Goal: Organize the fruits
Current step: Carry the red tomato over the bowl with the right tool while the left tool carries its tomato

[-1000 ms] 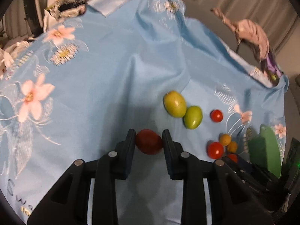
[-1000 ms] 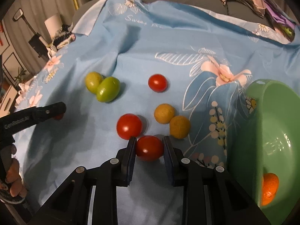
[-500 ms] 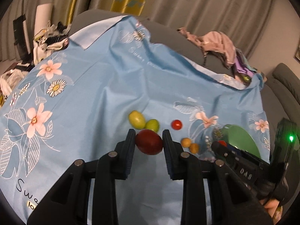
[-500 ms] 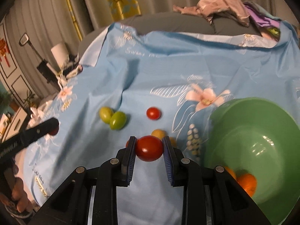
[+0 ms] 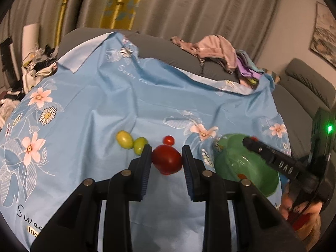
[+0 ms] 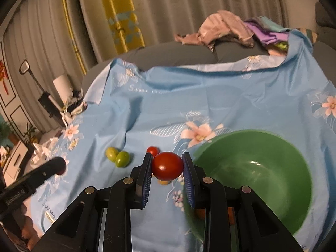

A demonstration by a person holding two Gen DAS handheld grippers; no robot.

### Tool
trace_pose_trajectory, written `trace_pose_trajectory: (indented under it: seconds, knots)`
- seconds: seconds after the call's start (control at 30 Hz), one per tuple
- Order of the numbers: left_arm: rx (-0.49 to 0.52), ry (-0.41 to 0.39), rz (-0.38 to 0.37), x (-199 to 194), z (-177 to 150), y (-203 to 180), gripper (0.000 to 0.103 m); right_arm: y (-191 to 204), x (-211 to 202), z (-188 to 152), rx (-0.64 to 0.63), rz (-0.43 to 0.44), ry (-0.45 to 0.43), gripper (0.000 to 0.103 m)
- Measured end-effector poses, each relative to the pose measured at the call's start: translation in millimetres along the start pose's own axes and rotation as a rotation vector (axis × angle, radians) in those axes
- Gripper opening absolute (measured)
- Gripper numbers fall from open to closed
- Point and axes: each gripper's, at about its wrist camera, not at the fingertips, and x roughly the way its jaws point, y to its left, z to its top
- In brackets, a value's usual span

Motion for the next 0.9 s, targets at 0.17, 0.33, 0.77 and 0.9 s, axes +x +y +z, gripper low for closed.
trace_pose_trajectory:
  seconds: [0.17, 0.33, 0.77, 0.9]
  knots:
    - [0.045, 0.014, -0.027, 7, -4, -19, 0.029, -16, -16, 5, 0.027, -0.027, -0.05, 0.03]
    - [0.078, 0.055, -0.038, 23, -10, -33, 0.029, -31, -19, 6, 0.056, -0.049, -0.06, 0.03]
    - [0.151, 0.09, -0.125, 54, -9, -108, 0.029, -66, -31, 4, 0.134, -0.091, -0.068, 0.03]
    - [0.159, 0.094, -0.152, 61, -7, -130, 0.029, -87, -40, 5, 0.179, -0.113, -0.087, 0.03]
